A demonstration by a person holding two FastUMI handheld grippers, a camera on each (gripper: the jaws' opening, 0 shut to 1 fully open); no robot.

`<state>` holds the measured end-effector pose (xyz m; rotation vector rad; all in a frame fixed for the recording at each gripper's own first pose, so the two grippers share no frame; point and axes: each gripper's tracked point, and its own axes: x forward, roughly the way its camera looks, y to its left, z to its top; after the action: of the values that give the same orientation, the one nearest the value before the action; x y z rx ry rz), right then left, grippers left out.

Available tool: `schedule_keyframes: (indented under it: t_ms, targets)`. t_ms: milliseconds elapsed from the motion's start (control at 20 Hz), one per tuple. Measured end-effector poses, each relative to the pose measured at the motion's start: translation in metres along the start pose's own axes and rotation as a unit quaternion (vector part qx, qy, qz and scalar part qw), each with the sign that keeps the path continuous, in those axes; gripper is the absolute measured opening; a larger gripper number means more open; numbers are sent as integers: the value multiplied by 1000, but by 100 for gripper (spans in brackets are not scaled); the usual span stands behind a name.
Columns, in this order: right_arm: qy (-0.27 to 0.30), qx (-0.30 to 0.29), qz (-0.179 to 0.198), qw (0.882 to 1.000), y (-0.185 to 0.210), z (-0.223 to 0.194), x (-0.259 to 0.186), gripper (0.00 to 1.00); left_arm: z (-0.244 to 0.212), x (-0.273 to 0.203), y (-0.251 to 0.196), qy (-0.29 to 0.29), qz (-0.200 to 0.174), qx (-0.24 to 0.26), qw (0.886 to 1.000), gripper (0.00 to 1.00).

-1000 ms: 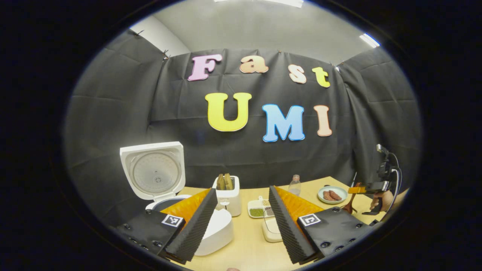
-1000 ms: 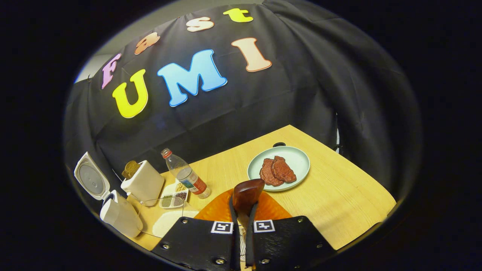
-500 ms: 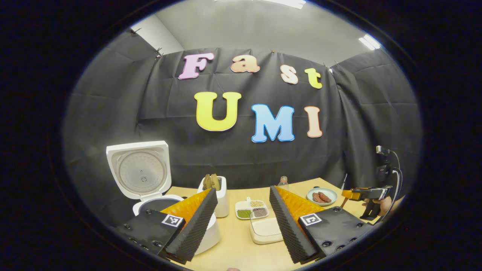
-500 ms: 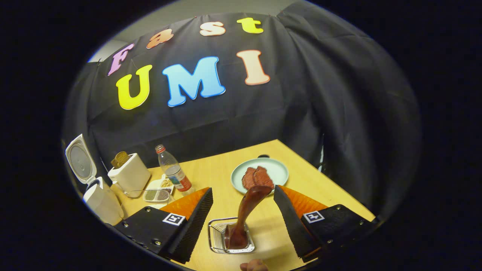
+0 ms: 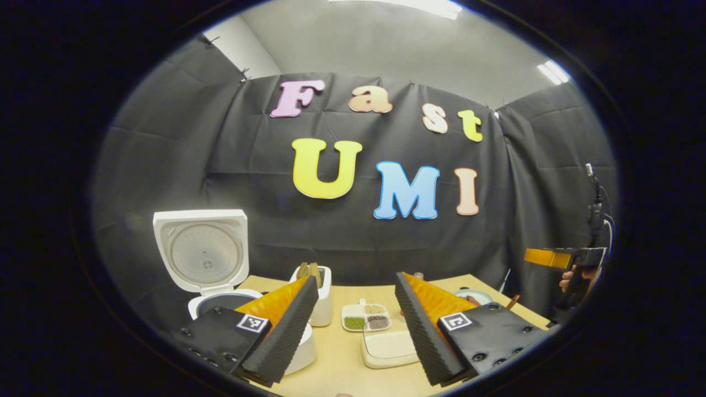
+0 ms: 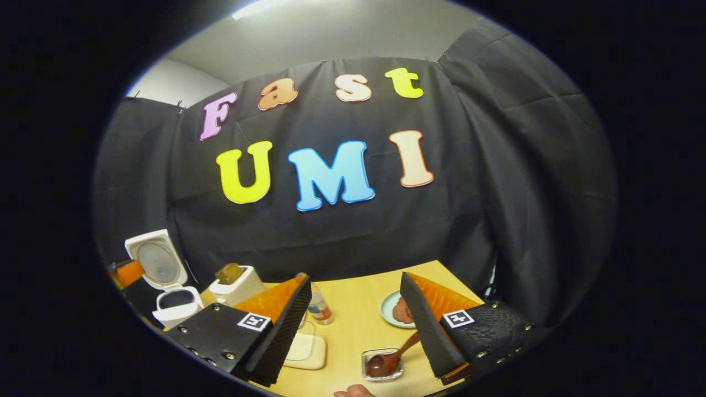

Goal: Close the left gripper, press the button to open the rice cooker; take a wooden spoon from the chopstick holder with the right hand, scoop a spoonful of rice and pour it into the rice cooker, then put the wooden spoon back into the chopstick holder.

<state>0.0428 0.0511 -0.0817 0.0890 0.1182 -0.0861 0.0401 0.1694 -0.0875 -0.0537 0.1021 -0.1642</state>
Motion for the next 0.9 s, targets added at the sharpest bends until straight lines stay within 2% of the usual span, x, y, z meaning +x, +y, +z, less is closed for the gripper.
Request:
schedule_keyframes:
  t_ms: [350,450,550,900]
  targets:
    - [-21,-18,28,999,44,35,-2,98,26,5,59,-4,59,1,998,97]
    - [-28,-17,31,999,49,41,-2,97,39,8,80,-11,73,-11,997,96]
    - [-39,-16,39,998,54,46,-1,98,48,15,95,-10,73,-34,997,96]
    - [-27,-40,52,997,72,35,9,98,87,36,175,-19,112,-42,993,96]
